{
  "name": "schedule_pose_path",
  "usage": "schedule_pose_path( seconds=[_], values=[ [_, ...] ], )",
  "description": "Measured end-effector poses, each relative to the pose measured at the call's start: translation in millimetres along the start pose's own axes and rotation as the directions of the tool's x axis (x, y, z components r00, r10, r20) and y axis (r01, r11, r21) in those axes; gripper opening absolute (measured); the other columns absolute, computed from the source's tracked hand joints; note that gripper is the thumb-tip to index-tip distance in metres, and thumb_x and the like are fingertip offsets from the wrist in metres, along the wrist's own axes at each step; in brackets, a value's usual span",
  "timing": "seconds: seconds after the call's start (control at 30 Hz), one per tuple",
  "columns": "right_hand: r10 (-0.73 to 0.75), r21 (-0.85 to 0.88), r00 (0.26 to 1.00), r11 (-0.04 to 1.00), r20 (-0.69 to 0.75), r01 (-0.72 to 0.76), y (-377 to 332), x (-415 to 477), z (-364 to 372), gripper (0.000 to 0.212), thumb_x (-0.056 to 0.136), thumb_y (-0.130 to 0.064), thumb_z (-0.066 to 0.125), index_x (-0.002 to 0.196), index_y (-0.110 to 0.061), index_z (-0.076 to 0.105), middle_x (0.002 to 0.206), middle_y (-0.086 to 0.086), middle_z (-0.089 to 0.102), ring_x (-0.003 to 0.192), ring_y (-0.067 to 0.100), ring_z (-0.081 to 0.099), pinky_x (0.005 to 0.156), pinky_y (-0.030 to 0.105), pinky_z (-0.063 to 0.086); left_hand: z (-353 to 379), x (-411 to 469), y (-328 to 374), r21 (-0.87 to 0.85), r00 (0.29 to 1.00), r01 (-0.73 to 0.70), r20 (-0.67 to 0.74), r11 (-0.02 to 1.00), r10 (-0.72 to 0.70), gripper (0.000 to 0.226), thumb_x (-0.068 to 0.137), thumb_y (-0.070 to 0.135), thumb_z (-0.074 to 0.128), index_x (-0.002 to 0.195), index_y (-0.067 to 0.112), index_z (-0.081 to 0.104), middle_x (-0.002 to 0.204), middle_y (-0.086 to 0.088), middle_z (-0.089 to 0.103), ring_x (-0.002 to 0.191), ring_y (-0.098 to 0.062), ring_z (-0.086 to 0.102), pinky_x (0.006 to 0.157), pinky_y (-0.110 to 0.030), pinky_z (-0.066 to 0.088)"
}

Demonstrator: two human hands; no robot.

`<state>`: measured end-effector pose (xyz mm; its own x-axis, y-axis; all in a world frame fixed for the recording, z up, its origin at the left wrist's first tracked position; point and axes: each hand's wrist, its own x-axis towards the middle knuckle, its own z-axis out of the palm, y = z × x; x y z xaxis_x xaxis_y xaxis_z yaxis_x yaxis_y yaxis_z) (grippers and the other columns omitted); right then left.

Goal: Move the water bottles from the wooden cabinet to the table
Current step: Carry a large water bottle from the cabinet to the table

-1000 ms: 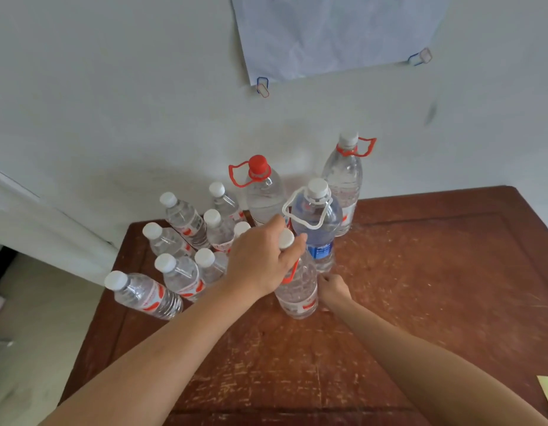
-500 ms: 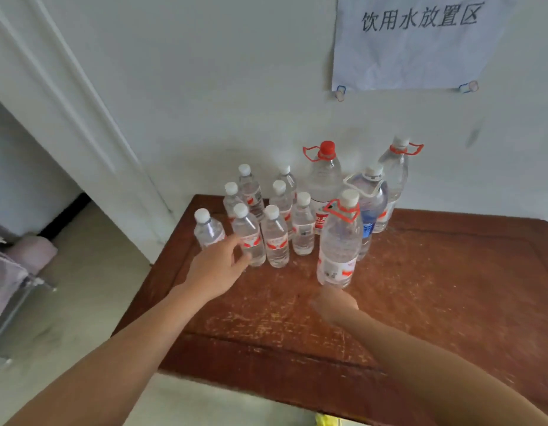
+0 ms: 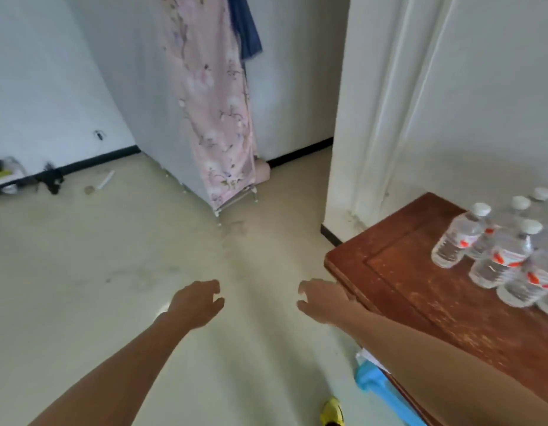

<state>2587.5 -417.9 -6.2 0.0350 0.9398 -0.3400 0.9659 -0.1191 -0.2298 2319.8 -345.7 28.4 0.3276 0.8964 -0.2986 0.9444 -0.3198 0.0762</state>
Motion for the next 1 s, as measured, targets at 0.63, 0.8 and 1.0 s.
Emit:
schedule_pose_path(
  seconds=[0.63,0.8,1.0],
  values=[
    [-0.768,-0.298,0.603,0.537,0.215,0.789,-519.1,268.4,34.4,0.040,0.095,-0.032,0.047,0.131,-0.016,0.048,0.122,0.009,0.054,0.112,0.028,0.054,0.089,0.036,0.045,-3.7,-105.3,-429.1,-0.259,0.622,0.765,0.062,0.590,-0.780,0.034,0.096,0.043,0.046,0.125,0.025,0.054,0.124,-0.003,0.062,0.112,-0.022,0.058,0.088,-0.032,0.045],
    [-0.840,-0.272,0.409,0.325,0.356,0.906,-659.0,271.3,69.1,0.040,0.095,-0.032,0.046,0.131,-0.015,0.048,0.123,0.010,0.052,0.113,0.028,0.053,0.089,0.035,0.044,24.2,-160.9,-497.5,-0.322,0.454,0.863,0.152,0.390,-0.878,0.035,0.096,0.043,0.045,0.126,0.026,0.053,0.126,-0.003,0.061,0.114,-0.023,0.057,0.090,-0.033,0.044],
    [-0.844,-0.259,0.250,0.137,0.475,0.956,-824.5,274.6,132.0,0.042,0.096,-0.033,0.046,0.135,-0.017,0.045,0.129,0.010,0.050,0.117,0.028,0.051,0.093,0.037,0.045,58.5,-220.8,-613.7,-0.374,0.276,0.911,0.234,0.176,-0.932,0.034,0.096,0.043,0.046,0.124,0.025,0.054,0.124,-0.003,0.061,0.112,-0.023,0.058,0.090,-0.032,0.043]
  ],
)
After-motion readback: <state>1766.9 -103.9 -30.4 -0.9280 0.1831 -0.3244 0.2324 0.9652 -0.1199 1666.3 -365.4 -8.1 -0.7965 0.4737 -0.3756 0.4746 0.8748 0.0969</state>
